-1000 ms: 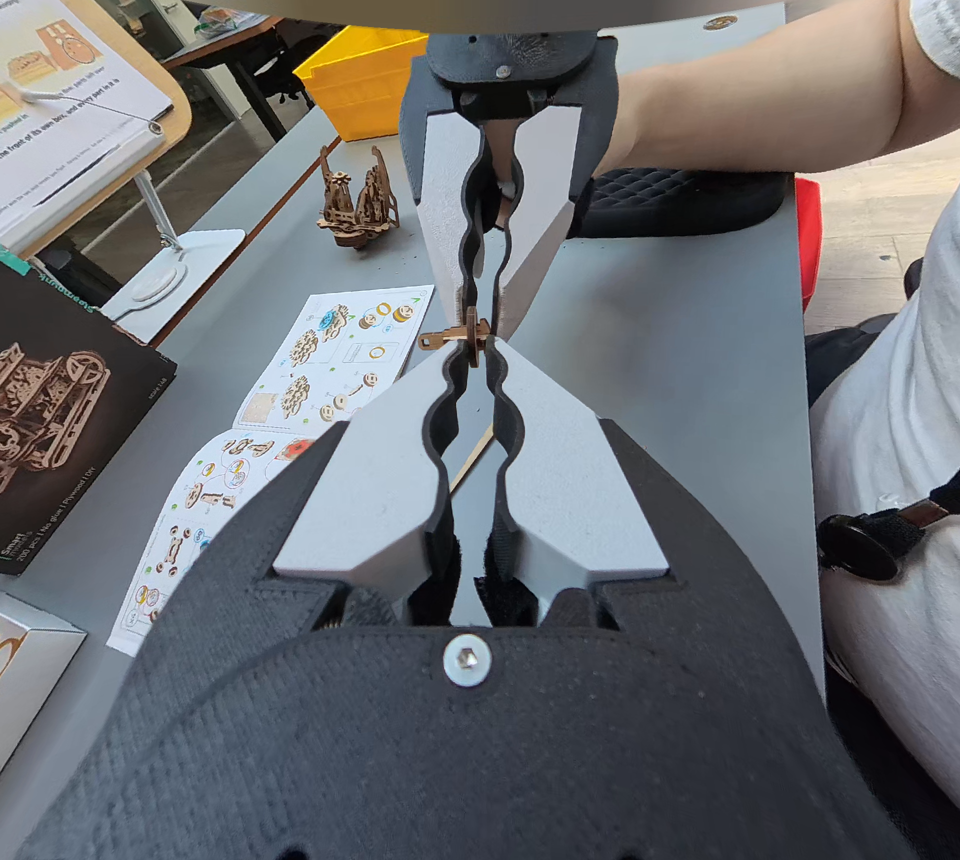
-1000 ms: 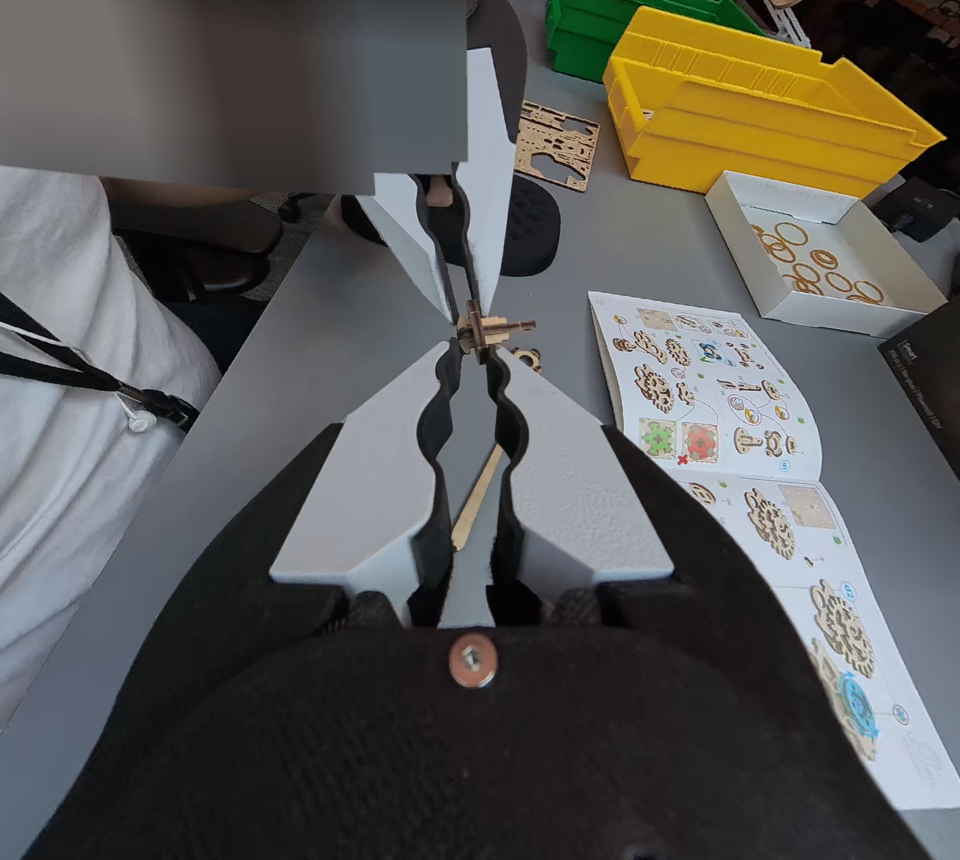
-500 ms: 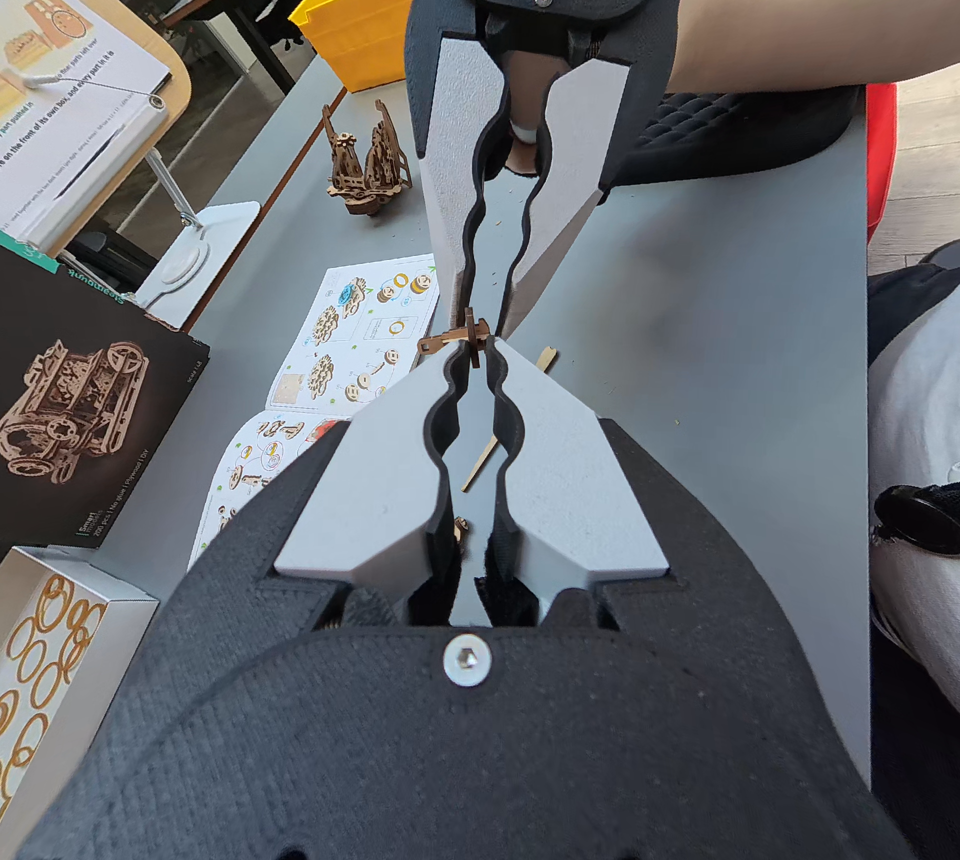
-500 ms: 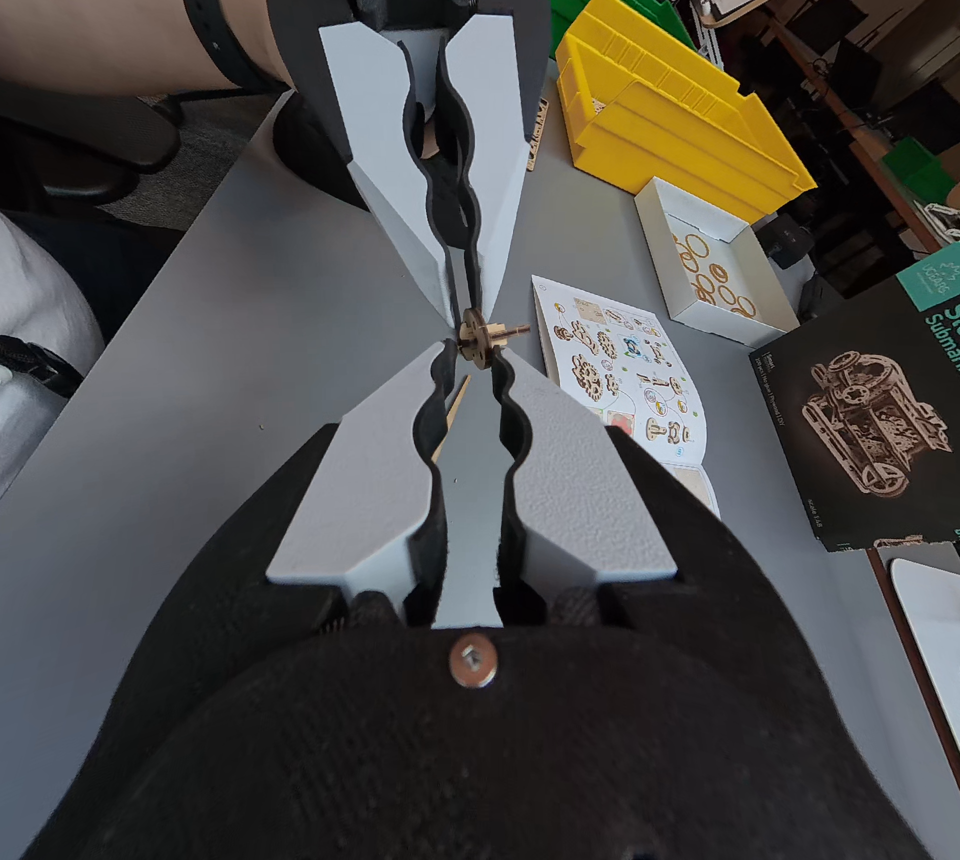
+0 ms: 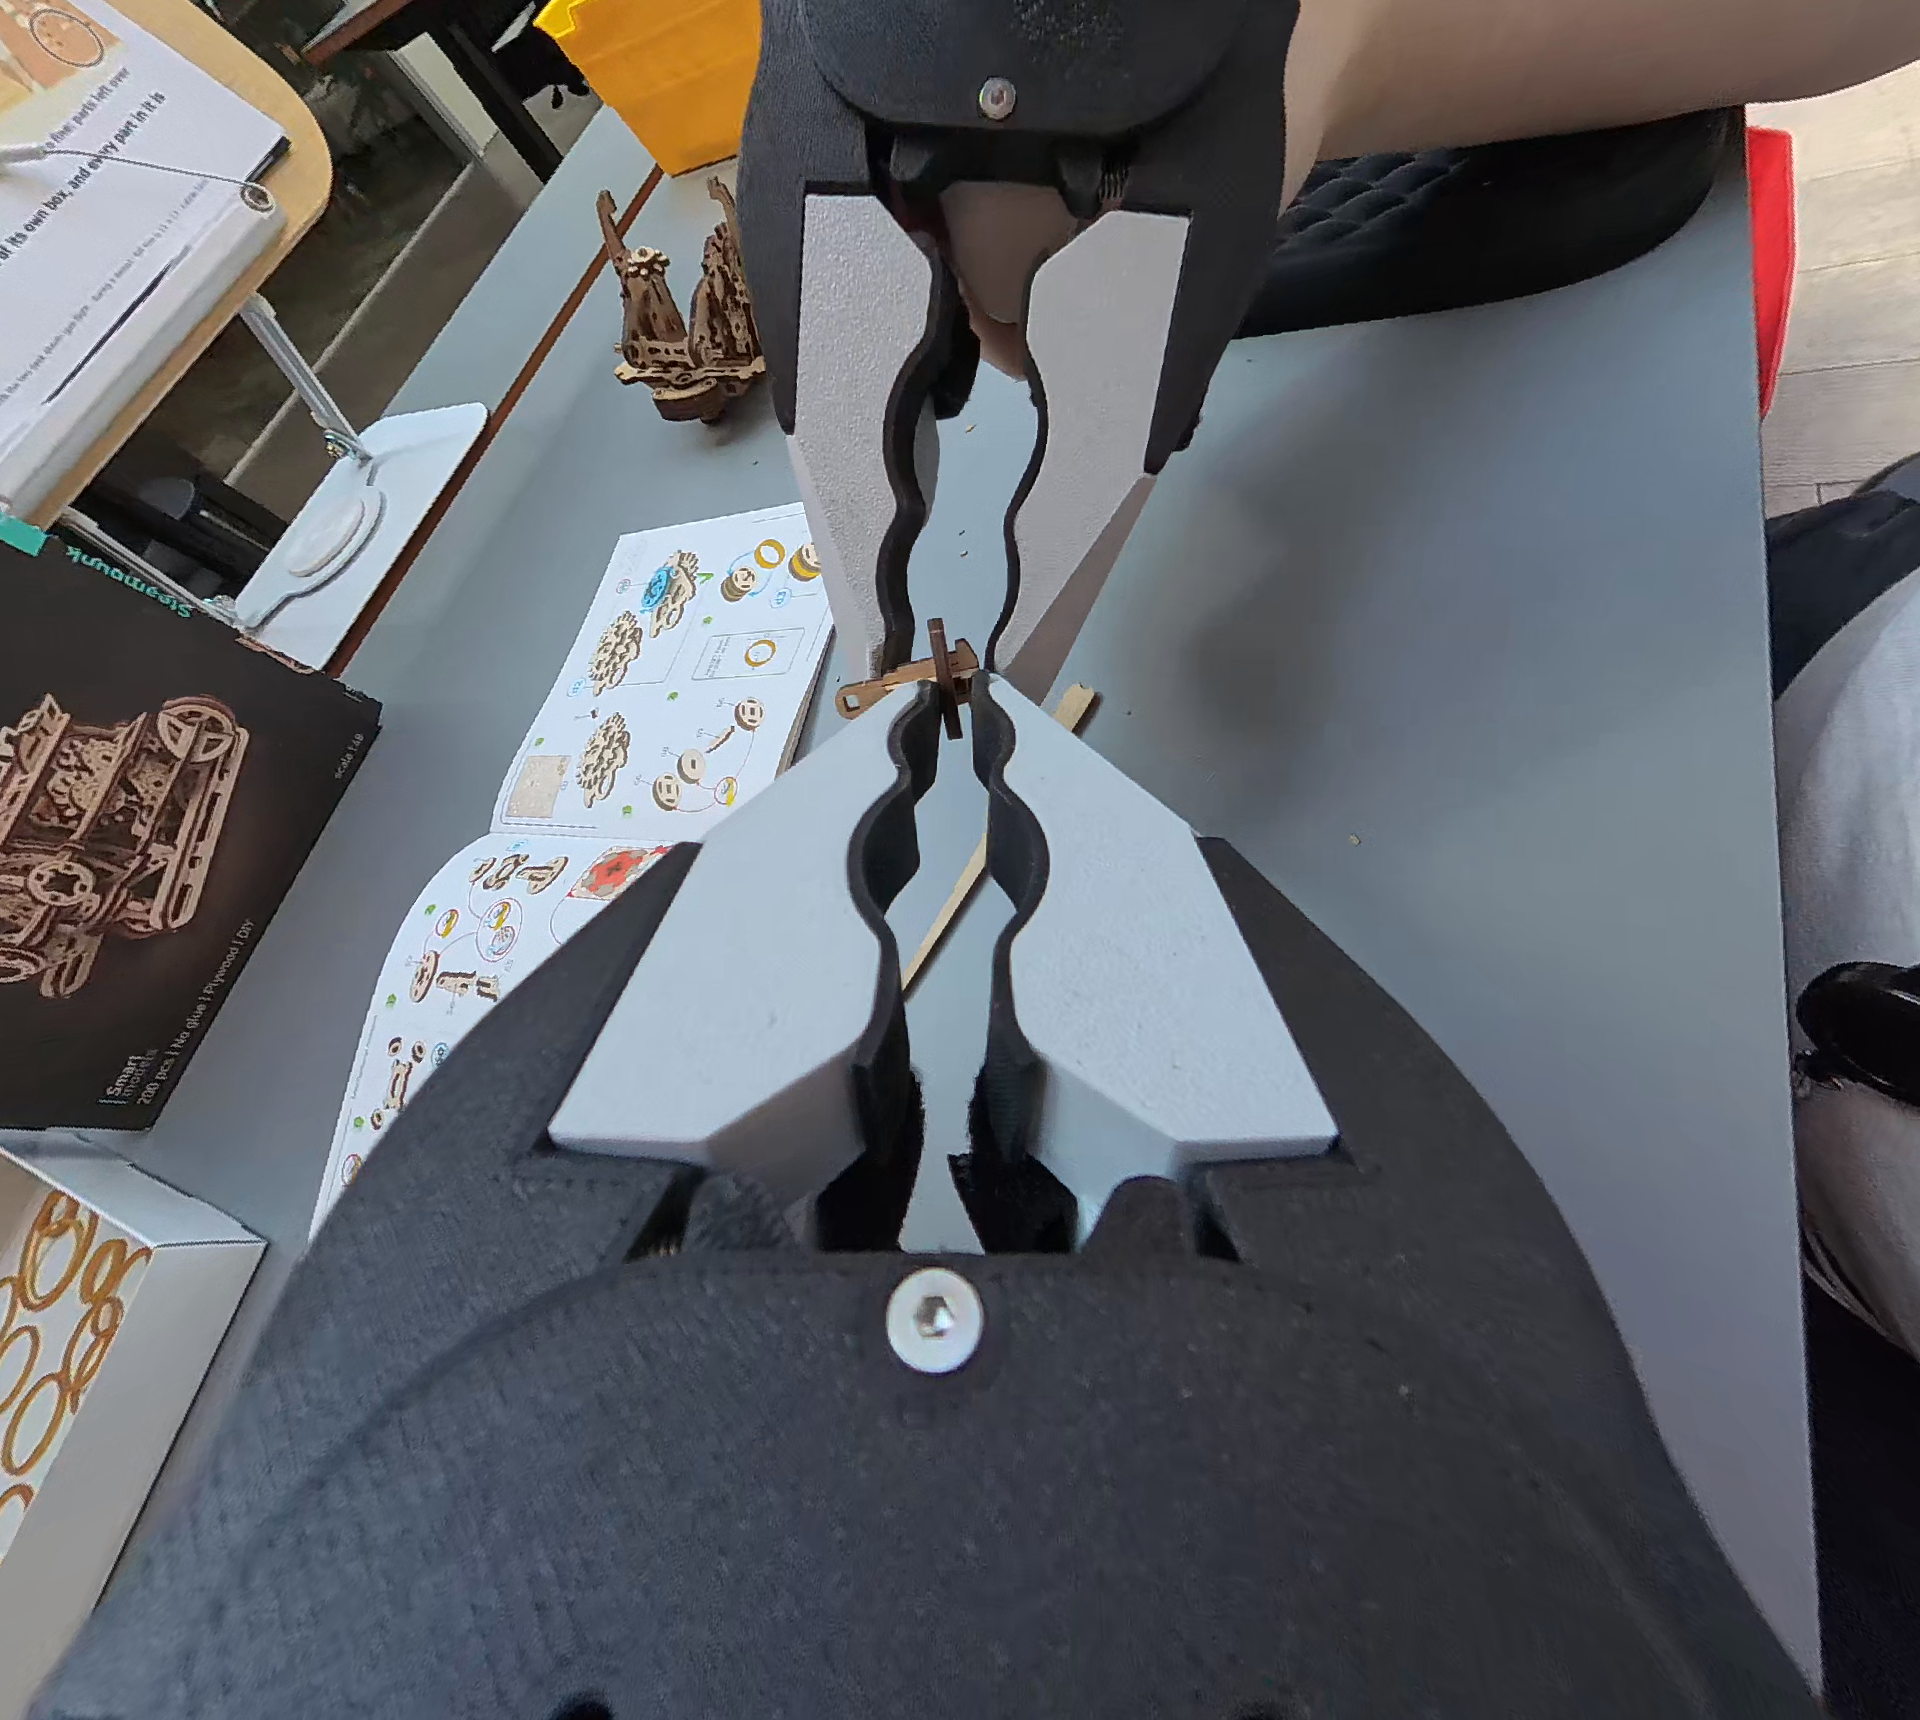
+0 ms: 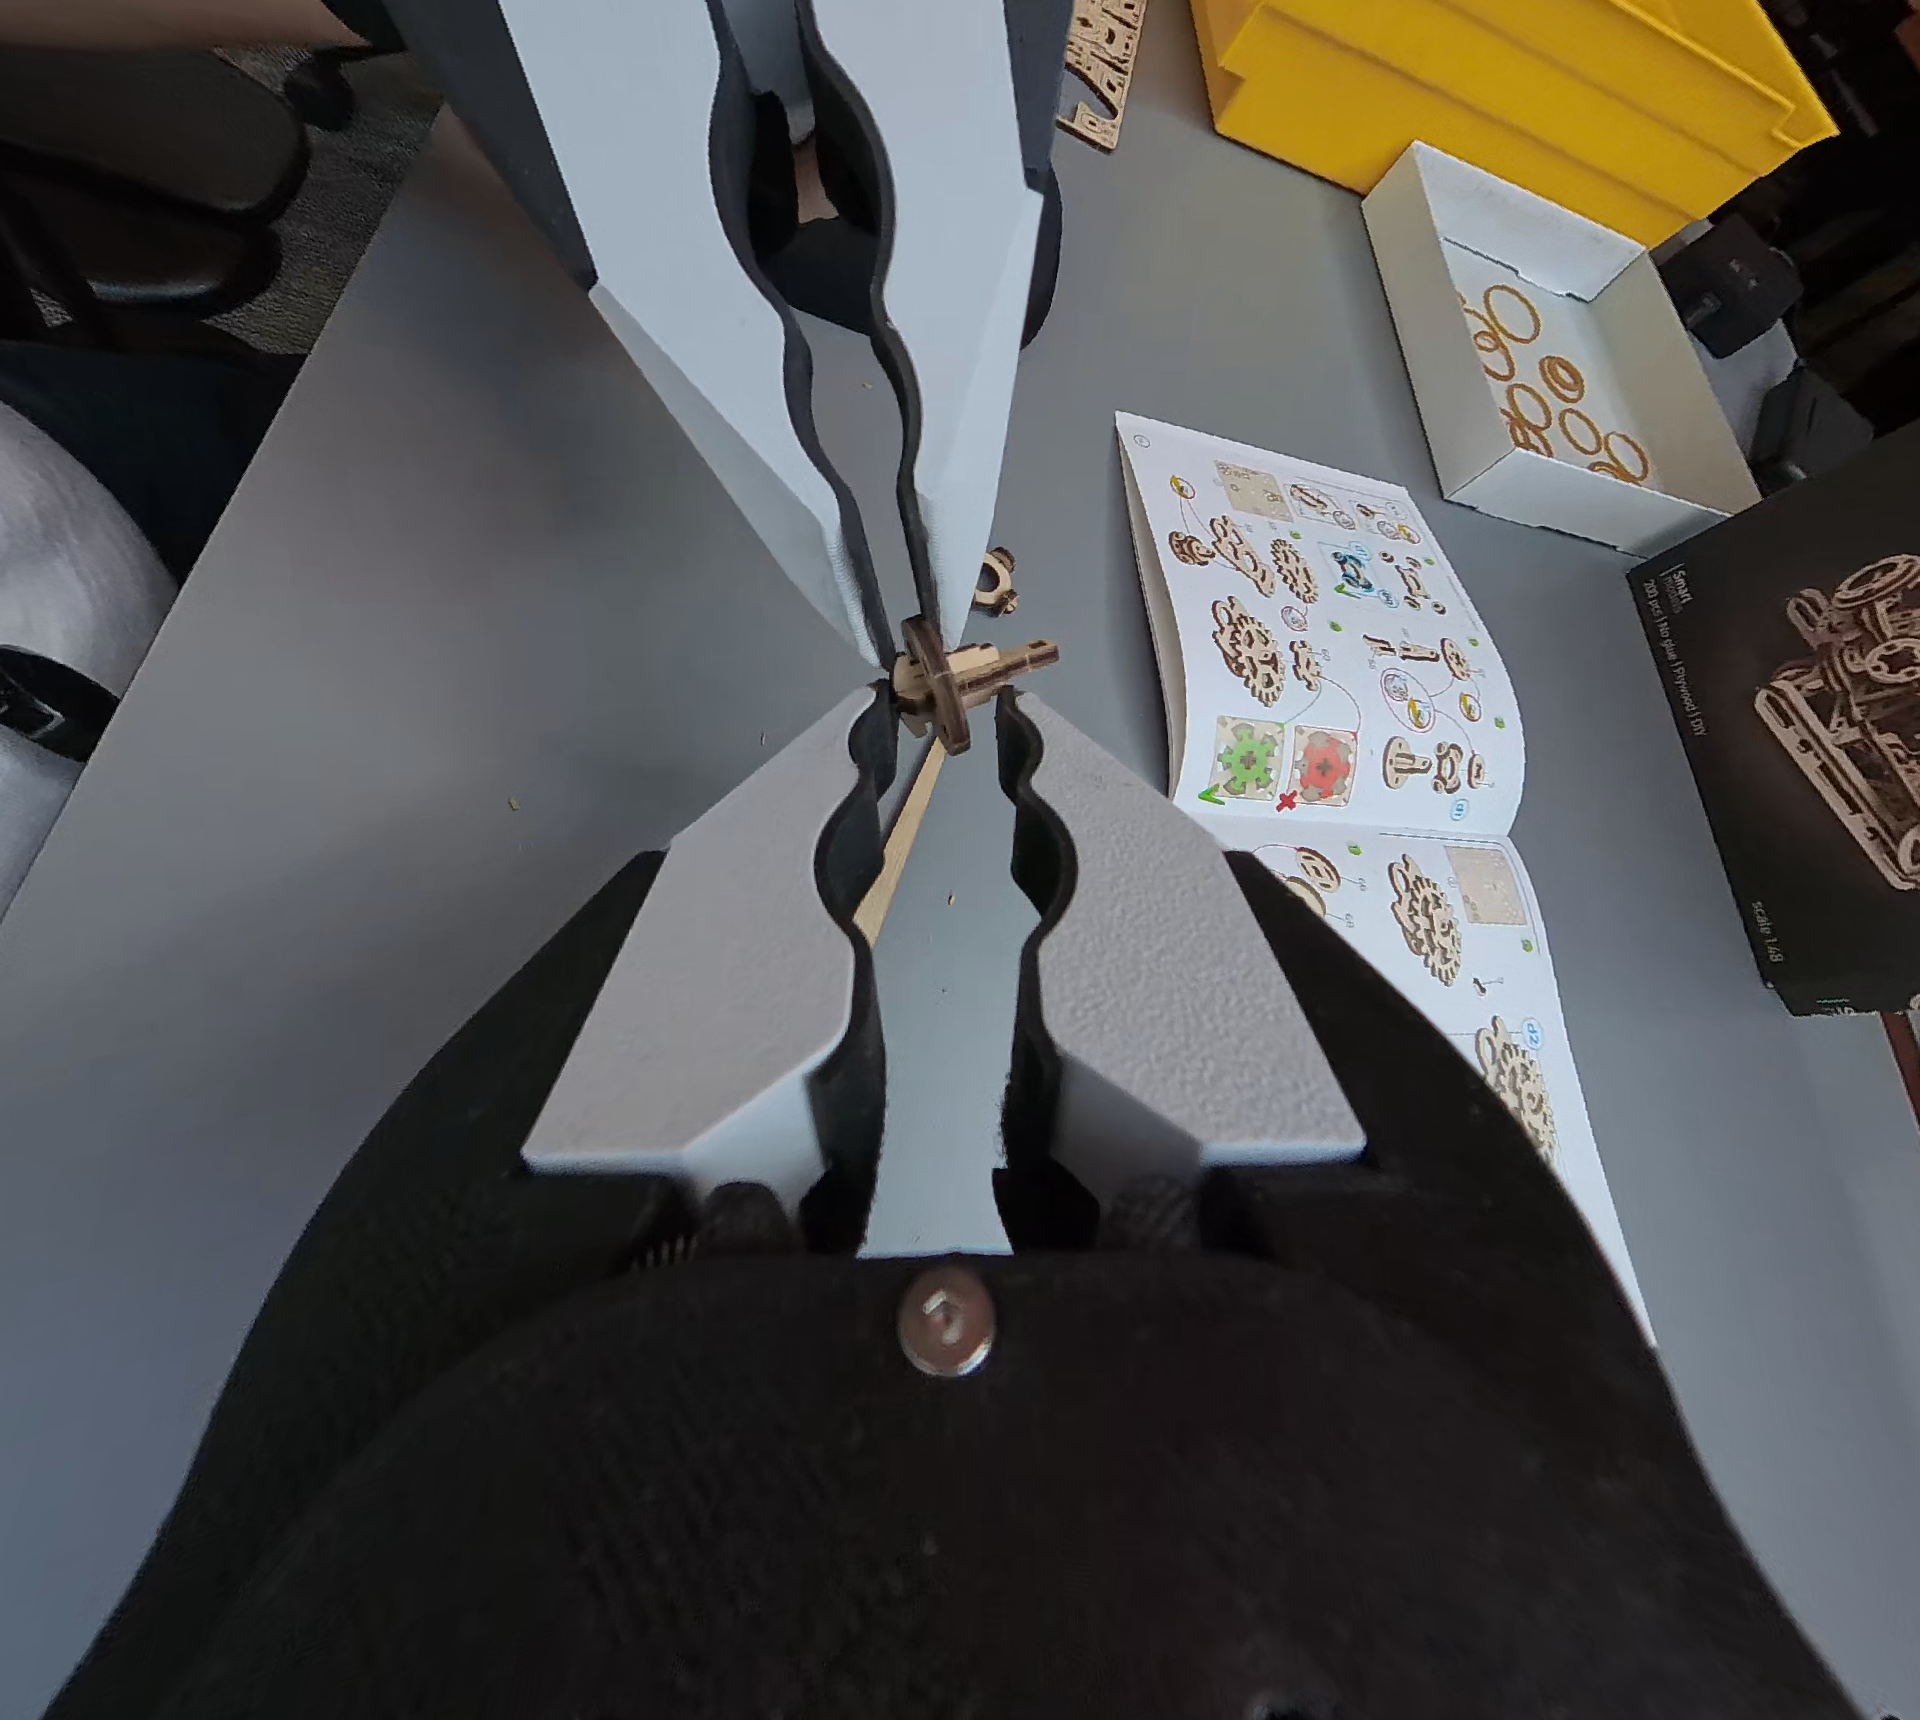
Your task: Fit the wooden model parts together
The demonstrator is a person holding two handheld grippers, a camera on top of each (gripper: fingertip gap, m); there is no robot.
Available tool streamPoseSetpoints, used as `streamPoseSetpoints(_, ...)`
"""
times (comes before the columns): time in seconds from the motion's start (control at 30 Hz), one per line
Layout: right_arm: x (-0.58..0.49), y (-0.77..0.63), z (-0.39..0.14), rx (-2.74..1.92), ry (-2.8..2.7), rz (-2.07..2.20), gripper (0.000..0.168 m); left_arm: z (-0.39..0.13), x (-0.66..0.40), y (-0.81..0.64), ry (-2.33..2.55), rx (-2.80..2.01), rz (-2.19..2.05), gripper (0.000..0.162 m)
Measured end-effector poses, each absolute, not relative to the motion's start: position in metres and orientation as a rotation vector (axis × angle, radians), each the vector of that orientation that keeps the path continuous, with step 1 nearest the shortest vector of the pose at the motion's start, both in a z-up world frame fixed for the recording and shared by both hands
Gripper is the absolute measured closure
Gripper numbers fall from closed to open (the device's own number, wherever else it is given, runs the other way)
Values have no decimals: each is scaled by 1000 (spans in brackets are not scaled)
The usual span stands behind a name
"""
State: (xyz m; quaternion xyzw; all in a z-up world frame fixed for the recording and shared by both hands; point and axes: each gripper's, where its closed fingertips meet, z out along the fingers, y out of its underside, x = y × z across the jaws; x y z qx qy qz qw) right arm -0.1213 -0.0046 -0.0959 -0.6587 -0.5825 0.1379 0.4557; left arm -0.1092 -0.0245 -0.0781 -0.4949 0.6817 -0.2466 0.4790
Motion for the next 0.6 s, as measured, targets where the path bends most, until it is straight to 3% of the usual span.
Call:
streamPoseSetpoints(0.03, -121, -5, -96, -1632, -1432, 345, 151, -78, -109, -24, 1655, -1203, -597, 158)
streamPoseSetpoints(0.6, -126, -5, -115, -1555, -1567, 114, 149, -61, -89, -48, 1685, -999, -569, 158)
